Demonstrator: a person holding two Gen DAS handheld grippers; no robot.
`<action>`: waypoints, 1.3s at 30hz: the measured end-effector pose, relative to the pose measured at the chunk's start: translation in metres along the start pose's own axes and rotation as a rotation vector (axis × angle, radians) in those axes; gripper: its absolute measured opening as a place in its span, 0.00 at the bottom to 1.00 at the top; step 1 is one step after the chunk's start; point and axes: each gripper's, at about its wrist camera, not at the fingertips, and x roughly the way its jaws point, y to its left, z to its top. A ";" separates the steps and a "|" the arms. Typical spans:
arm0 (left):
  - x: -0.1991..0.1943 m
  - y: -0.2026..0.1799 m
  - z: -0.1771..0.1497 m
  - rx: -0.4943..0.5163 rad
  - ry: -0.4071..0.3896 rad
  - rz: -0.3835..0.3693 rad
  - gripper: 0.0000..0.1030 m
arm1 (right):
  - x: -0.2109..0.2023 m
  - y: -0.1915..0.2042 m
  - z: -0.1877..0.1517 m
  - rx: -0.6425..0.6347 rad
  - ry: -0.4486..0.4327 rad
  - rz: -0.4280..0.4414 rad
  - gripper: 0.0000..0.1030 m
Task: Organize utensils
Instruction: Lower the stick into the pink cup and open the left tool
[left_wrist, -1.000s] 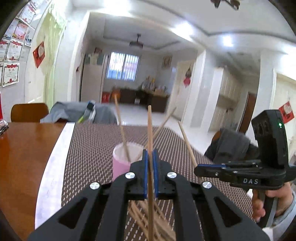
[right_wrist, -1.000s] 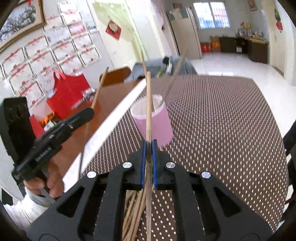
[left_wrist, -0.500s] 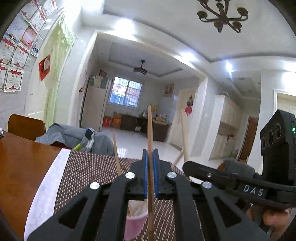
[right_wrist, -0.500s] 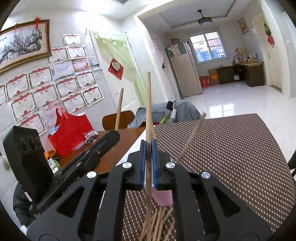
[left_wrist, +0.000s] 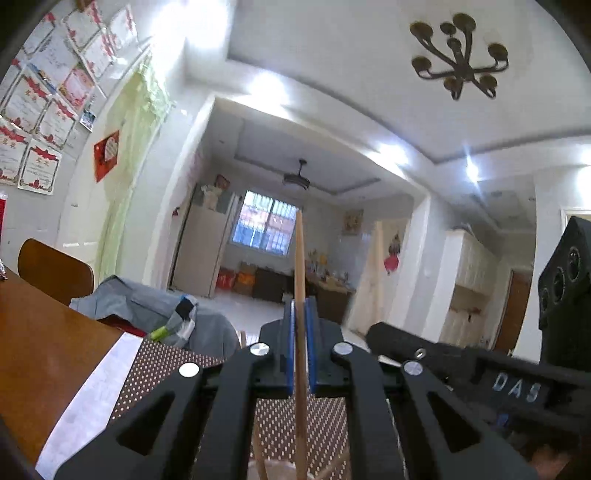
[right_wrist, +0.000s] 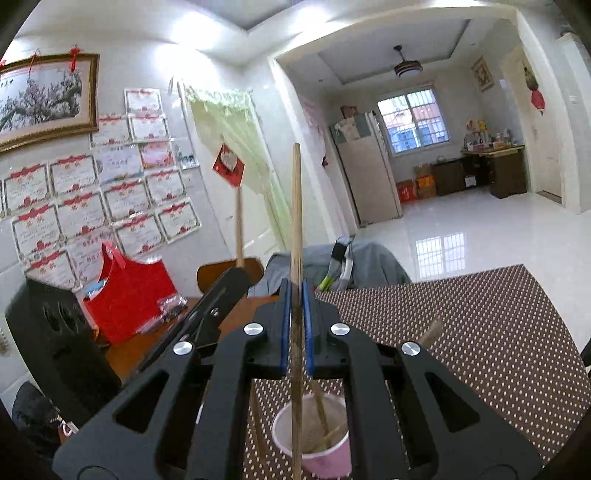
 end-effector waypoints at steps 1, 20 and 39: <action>0.002 0.001 -0.001 0.001 -0.019 0.011 0.06 | 0.000 -0.002 0.002 0.005 -0.015 -0.003 0.07; 0.021 0.019 -0.037 0.043 0.018 0.111 0.06 | 0.021 -0.020 -0.025 0.020 -0.028 -0.053 0.07; -0.017 0.005 -0.036 0.085 0.136 0.057 0.21 | -0.007 -0.012 -0.049 0.014 0.059 -0.064 0.07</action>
